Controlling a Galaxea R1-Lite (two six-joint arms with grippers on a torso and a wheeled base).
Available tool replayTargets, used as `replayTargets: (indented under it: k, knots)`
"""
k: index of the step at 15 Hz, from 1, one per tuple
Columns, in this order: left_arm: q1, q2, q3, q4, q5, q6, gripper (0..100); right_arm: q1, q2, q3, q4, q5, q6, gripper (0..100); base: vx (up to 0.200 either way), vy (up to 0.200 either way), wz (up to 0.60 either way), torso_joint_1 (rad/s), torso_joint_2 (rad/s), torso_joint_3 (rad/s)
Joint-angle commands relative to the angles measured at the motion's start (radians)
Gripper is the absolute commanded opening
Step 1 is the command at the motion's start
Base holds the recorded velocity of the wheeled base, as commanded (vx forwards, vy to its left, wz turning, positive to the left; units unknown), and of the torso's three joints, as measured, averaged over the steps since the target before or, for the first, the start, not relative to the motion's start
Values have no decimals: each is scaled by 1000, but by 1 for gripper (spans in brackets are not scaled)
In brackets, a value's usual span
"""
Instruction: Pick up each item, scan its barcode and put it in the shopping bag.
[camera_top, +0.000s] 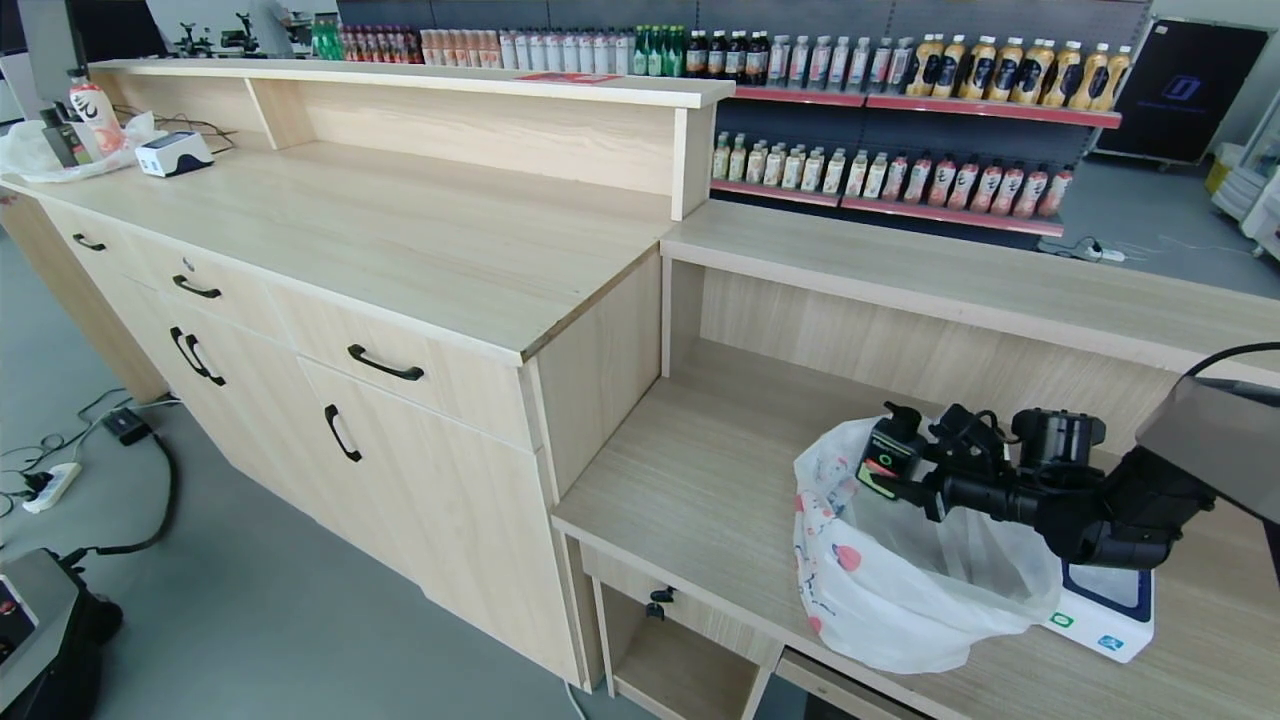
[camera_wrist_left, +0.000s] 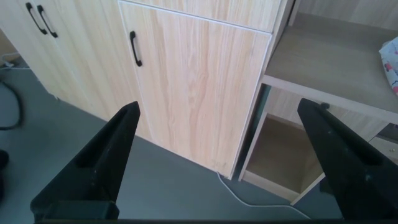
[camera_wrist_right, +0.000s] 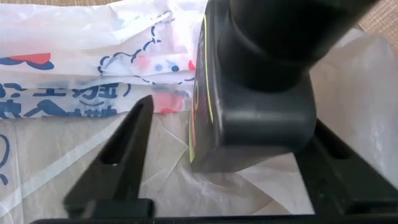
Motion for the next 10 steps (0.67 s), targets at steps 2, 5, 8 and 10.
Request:
replayTargets:
  k: [2,5,8,10]
  knots:
    - [0,1,0,0,0,1,100,-2,1,-2,0,1,16,100,0,0,0,0,0,0]
    - [0,1,0,0,0,-1,100,-4,-40,-1,0,1,51,100,0,0,0,0,0,0]
    - [0,1,0,0,0,-1,100,6,-200,78,22,1,108,100,0,0,0,0,0,0]
    - [0,1,0,0,0,-1,100,21,-364,177,60,1,139,100,0,0,0,0,0,0]
